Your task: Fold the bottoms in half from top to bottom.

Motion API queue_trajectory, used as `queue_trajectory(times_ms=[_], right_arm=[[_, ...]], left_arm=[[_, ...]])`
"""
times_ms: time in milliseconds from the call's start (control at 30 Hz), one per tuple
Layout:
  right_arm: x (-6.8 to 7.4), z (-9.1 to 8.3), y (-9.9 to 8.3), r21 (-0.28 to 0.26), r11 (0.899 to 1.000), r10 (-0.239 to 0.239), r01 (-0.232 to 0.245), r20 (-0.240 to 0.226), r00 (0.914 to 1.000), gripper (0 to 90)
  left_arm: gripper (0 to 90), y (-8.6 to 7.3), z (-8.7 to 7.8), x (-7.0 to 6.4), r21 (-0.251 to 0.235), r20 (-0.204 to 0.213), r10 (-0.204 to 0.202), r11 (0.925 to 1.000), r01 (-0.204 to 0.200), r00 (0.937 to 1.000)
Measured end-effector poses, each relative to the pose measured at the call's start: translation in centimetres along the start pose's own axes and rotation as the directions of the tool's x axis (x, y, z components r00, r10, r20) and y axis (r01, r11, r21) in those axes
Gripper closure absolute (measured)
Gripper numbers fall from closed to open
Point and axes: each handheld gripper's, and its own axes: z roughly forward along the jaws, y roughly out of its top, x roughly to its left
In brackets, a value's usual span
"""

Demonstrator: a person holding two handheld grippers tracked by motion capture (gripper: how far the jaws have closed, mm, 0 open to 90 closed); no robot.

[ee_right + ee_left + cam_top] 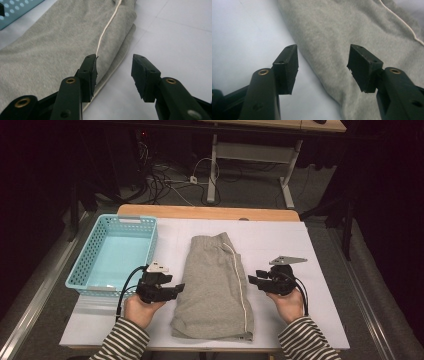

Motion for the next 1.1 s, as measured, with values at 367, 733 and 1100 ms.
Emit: queue_trajectory(times_ms=[367,733,1100], right_arm=[[-0.6,2.3,2.6,0.026,1.0,-0.011,0.011,0.018,0.9998,56.5],[-0.3,4.5,6.2,0.041,0.997,-0.074,0.072,0.028,0.9969,54.7],[-1.5,8.8,8.3,0.14,0.989,-0.055,0.047,0.049,0.9973,51.1]], left_arm=[[43.3,3.0,2.9,1.1,0.084,-0.034,-0.014,0.9963,0.017,0.9993],[43.1,4.2,5.5,2.3,0.116,-0.061,-0.027,0.9926,0.034,0.9978],[42.5,7.5,8.3,2.6,0.145,-0.084,-0.079,0.9853,0.091,0.9933]])
